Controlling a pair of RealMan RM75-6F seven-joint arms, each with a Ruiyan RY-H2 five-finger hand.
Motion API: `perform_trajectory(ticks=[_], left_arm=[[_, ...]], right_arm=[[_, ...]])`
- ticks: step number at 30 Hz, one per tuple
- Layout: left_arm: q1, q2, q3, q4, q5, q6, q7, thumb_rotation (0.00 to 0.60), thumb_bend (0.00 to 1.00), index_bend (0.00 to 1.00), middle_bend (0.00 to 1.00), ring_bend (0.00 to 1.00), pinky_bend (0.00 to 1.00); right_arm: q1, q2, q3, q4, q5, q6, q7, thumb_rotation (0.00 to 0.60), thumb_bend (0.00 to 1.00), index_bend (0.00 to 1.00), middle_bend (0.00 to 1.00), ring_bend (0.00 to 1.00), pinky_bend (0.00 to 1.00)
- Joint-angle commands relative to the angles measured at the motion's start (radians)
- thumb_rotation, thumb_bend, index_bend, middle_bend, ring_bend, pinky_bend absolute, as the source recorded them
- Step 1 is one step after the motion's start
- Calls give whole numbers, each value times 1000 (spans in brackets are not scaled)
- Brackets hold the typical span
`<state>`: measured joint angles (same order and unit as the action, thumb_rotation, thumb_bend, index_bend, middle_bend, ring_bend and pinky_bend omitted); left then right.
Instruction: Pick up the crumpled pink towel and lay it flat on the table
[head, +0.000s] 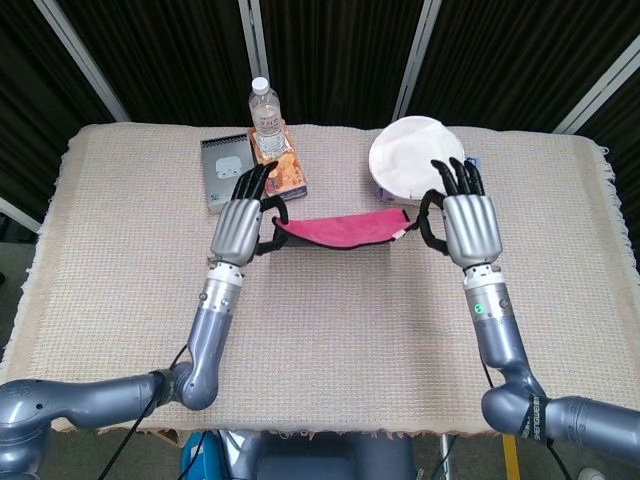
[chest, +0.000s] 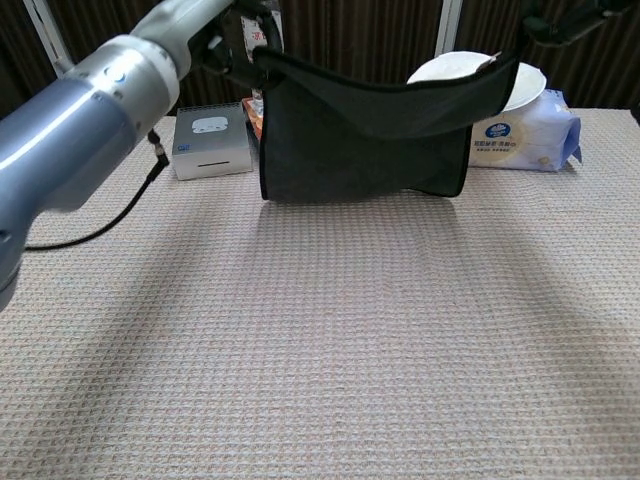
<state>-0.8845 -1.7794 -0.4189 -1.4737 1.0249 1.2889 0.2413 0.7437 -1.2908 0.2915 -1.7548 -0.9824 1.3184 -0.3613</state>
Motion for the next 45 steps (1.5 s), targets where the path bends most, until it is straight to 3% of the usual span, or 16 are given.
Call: perform_trajectory(ticks=[1, 8, 18, 30, 45], left_arm=[[89, 20, 96, -89, 35, 52, -21, 600, 477, 671, 46, 0, 16], [197, 36, 217, -142, 104, 106, -61, 600, 476, 671, 49, 0, 16], [281, 34, 299, -141, 158, 106, -95, 600, 476, 671, 49, 0, 16], [326, 33, 316, -157, 201, 89, -80, 600, 476, 673, 52, 0, 16], [346, 47, 310, -179, 182, 25, -26, 600, 472, 673, 51, 0, 16]], right_arm=[[-44, -33, -53, -42, -55, 39, 0, 600, 475, 605, 143, 22, 0], [-109, -90, -144, -76, -161, 93, -19, 600, 474, 605, 143, 22, 0], [-181, -141, -205, -60, -221, 109, -13, 600, 474, 605, 143, 22, 0], [-241, -182, -241, -43, -266, 94, -4, 600, 475, 605, 143, 22, 0], [-273, -209, -238, -60, -292, 66, -24, 600, 475, 605, 144, 22, 0]])
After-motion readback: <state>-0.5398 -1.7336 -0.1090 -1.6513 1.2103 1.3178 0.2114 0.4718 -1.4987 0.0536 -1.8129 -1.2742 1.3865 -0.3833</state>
